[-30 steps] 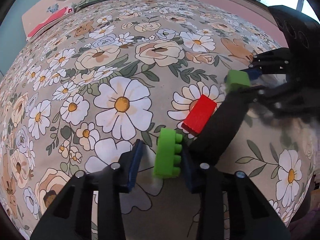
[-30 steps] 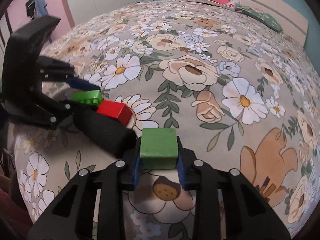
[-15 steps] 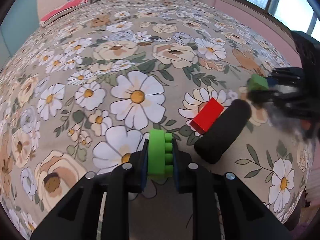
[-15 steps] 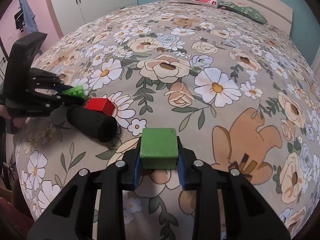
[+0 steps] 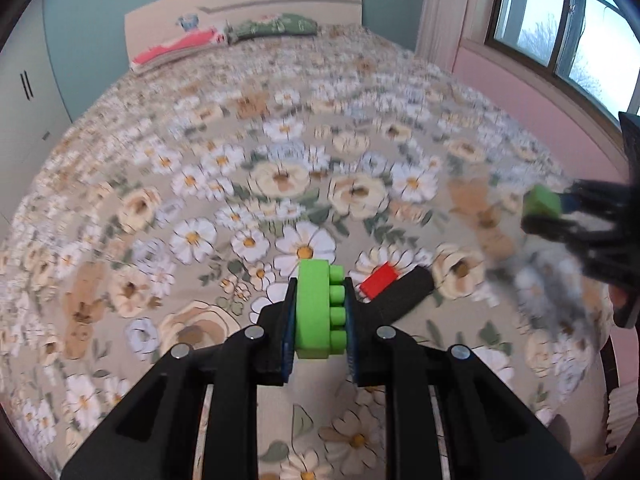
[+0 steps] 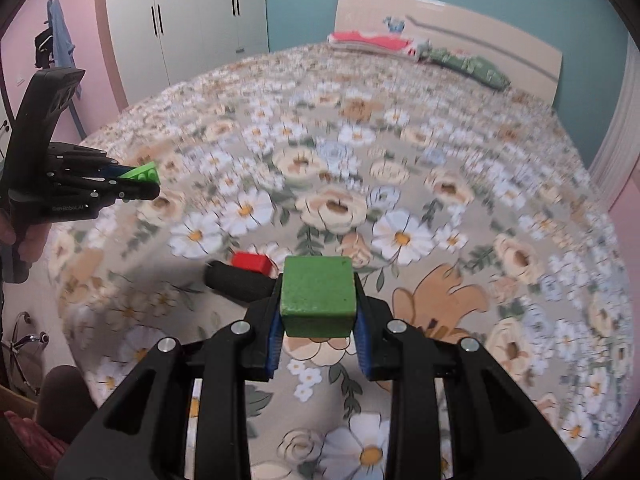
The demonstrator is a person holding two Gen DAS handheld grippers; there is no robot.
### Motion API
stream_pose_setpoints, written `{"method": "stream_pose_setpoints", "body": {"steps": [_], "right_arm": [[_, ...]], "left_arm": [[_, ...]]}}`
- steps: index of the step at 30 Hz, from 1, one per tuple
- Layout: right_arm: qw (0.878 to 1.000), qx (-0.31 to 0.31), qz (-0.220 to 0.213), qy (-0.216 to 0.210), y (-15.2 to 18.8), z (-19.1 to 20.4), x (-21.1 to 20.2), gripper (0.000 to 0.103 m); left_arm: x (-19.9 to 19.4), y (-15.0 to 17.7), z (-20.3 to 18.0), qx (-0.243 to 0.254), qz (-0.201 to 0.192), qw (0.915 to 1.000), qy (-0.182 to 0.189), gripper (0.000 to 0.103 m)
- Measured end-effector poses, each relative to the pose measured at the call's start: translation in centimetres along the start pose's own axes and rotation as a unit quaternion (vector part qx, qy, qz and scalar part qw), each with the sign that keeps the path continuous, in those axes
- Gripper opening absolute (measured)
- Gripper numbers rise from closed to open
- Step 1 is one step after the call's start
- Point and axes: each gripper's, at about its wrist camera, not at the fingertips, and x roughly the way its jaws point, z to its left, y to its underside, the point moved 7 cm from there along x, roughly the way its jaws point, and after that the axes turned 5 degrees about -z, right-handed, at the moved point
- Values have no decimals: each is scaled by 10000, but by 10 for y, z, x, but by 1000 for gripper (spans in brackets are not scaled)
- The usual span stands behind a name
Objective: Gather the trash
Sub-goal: 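Lift and carry both green pieces with both tools over the wastebasket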
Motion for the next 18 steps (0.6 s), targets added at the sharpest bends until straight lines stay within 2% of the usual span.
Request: {"method": "stream_pose_setpoints", "body": {"steps": [9, 18], "right_arm": [[9971, -316, -632, 283, -40, 45, -121, 31], [9897, -631, -1220, 393, -53, 103, -233, 31]], "left_arm": [[-119, -25, -34, 45, -763, 9969, -196, 23], [-225, -15, -69, 95, -1307, 9908, -331, 23]]}}
